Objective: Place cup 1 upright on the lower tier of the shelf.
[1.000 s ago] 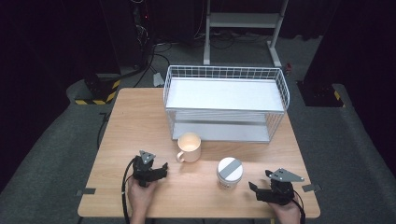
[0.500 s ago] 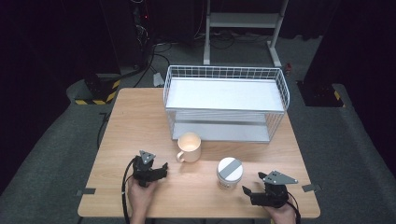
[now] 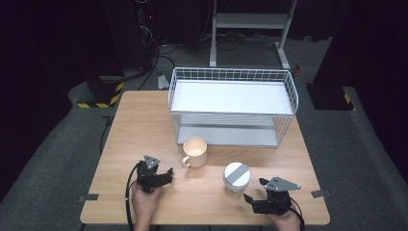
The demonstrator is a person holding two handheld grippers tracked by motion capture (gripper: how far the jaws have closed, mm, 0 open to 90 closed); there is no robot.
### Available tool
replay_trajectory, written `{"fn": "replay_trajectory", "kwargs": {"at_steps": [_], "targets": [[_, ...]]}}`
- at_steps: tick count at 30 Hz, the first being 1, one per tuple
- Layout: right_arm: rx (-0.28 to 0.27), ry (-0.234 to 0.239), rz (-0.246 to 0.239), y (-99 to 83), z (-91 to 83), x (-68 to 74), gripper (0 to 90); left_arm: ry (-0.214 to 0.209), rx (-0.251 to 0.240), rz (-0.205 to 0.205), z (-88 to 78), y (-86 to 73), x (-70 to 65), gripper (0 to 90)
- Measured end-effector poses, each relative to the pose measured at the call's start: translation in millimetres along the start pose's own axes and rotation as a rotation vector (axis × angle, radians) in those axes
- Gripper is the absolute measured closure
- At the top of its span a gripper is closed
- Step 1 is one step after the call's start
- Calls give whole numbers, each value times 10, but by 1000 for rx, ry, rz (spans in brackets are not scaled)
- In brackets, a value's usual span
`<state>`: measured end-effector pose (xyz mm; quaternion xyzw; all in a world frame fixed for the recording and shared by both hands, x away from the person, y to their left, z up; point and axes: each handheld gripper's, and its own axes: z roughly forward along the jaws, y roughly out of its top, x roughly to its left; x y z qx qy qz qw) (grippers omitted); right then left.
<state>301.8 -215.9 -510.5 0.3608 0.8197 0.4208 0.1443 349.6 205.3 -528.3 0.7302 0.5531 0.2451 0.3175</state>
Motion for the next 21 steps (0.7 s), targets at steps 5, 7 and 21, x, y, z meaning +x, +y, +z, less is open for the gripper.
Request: {"fn": "replay_trajectory", "kwargs": {"at_steps": [5,7,21], "targets": [[-5,33,-1,27,34,57,134,1,-1,0,0,0,0,182],[-8,38,-15,44,51,69,130,0,0,0,0,0,0,182],[-18,60,-46,168,149,154,118,0,0,0,0,0,0,182]]}}
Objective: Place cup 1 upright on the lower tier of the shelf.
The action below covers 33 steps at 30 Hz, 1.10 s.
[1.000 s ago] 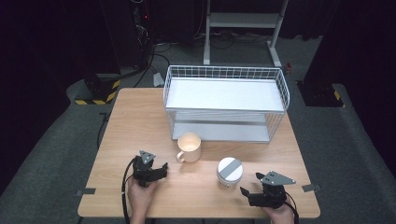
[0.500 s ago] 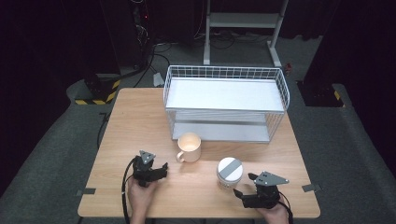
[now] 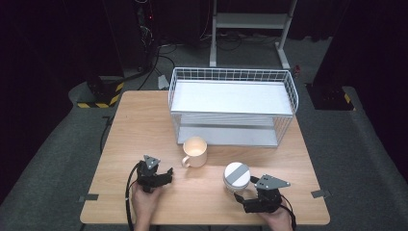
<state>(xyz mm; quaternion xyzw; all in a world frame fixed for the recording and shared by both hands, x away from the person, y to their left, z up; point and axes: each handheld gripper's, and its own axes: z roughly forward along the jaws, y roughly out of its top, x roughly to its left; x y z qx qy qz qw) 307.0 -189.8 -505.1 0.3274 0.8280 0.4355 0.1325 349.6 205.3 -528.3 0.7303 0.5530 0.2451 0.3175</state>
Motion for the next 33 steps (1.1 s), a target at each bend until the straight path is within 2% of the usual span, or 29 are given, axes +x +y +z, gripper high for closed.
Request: {"fn": "replay_trajectory", "kwargs": {"at_steps": [28,33], "targets": [[-23,8,-26,205,205,69,118,1,-1,0,0,0,0,182],[-19,4,-13,214,233,58,141,1,-1,0,0,0,0,182]]}}
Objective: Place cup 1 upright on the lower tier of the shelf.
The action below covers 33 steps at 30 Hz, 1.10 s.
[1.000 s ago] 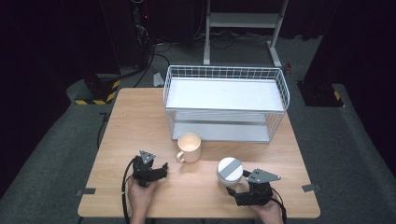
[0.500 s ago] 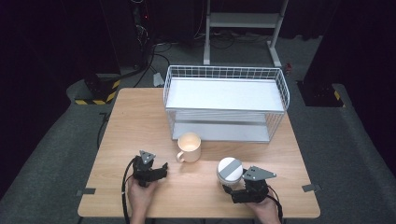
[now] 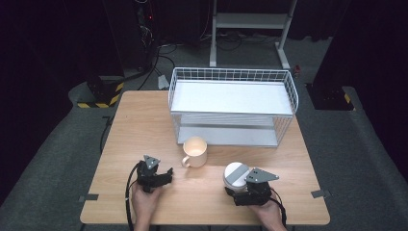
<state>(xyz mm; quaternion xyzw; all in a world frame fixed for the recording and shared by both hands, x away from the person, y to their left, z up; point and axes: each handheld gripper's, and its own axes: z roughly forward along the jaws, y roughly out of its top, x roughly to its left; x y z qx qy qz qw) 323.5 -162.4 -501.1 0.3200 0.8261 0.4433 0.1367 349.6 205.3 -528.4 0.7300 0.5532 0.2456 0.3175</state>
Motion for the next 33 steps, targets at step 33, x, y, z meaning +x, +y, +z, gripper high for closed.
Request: {"fn": "replay_trajectory", "kwargs": {"at_steps": [33], "targets": [[-25,-7,-27,-32,15,-4,175,-1,1,-1,0,0,1,182]]}}
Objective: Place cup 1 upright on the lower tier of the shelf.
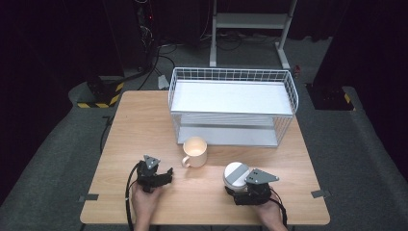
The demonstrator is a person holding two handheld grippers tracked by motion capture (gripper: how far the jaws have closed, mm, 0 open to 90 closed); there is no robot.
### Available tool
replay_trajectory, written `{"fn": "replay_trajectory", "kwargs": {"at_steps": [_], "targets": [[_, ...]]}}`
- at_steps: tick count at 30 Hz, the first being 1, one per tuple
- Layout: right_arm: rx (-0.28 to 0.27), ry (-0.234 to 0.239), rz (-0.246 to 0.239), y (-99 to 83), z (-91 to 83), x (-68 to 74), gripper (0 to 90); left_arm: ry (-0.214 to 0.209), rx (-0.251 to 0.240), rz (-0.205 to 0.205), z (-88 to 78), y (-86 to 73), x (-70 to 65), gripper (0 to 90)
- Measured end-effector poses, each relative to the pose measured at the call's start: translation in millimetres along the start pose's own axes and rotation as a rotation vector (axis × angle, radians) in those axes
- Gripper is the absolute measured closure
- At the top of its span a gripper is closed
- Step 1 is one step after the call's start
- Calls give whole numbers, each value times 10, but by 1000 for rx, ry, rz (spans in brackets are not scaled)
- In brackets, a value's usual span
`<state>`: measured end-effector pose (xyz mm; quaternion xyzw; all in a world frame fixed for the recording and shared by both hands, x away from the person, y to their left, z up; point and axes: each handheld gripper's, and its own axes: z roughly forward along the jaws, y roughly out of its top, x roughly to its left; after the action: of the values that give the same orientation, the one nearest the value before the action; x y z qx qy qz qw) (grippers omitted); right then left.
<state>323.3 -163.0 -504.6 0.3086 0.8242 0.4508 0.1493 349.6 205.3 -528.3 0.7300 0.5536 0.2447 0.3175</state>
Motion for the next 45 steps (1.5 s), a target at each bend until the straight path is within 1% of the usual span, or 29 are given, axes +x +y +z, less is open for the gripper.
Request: {"fn": "replay_trajectory", "kwargs": {"at_steps": [7,10,26,39,45], "targets": [[-8,1,-8,0,-8,-9,181,1,-1,0,0,0,-1,182],[-6,11,1,0,-17,-19,182,0,0,0,0,0,0,182],[-5,11,-6,22,-37,-35,184,0,0,0,0,0,0,182],[-15,3,23,31,-77,-107,185,0,-1,1,0,0,0,183],[-19,-8,26,55,-101,-148,185,0,-1,1,0,0,0,182]]}}
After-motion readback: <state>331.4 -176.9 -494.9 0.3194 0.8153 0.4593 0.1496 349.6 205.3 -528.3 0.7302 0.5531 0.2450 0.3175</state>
